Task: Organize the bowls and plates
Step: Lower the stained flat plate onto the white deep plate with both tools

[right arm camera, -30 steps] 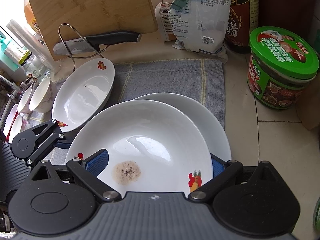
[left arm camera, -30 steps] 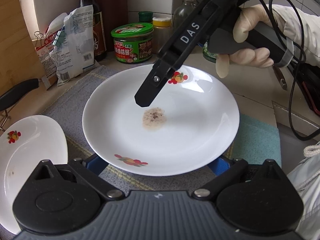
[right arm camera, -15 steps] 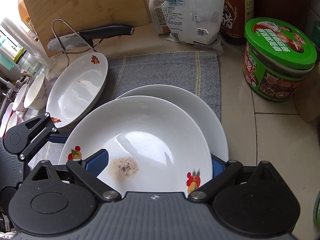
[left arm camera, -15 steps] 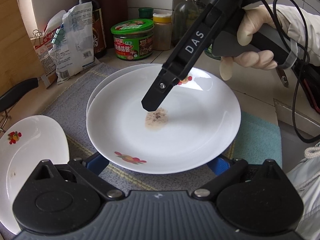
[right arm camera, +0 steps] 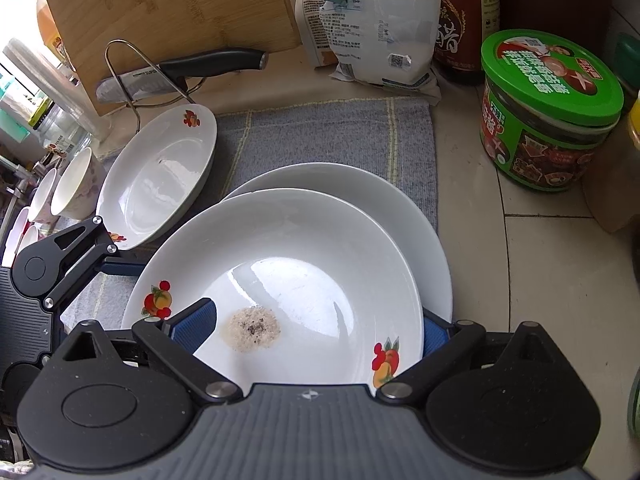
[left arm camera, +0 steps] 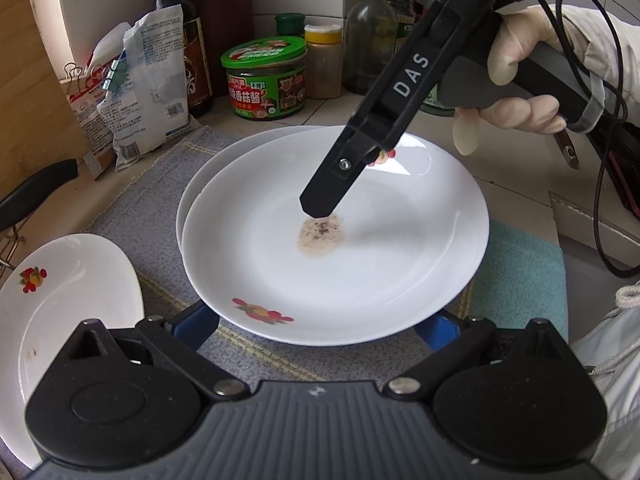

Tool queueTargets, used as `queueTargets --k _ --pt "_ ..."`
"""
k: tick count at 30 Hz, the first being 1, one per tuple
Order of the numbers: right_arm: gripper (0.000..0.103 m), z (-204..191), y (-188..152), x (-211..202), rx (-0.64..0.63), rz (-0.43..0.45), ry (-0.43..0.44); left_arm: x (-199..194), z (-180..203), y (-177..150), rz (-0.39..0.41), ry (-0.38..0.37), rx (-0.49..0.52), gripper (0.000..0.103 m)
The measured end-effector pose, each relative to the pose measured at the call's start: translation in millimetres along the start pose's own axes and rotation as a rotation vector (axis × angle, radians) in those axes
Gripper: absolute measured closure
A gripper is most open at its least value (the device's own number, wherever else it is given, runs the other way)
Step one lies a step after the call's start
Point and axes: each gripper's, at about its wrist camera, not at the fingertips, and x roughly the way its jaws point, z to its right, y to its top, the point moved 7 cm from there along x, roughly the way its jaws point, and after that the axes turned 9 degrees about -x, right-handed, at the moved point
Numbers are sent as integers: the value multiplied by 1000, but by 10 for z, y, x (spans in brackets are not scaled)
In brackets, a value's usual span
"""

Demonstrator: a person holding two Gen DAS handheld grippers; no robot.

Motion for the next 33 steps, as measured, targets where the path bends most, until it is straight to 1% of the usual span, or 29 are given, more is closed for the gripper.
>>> queueTargets --k 23,33 --pt "1 -9 -78 -167 38 26 -10 63 34 -81 -21 -12 25 1" --pt "0 -24 -97 -220 48 28 -35 69 48 -97 -21 -17 26 1"
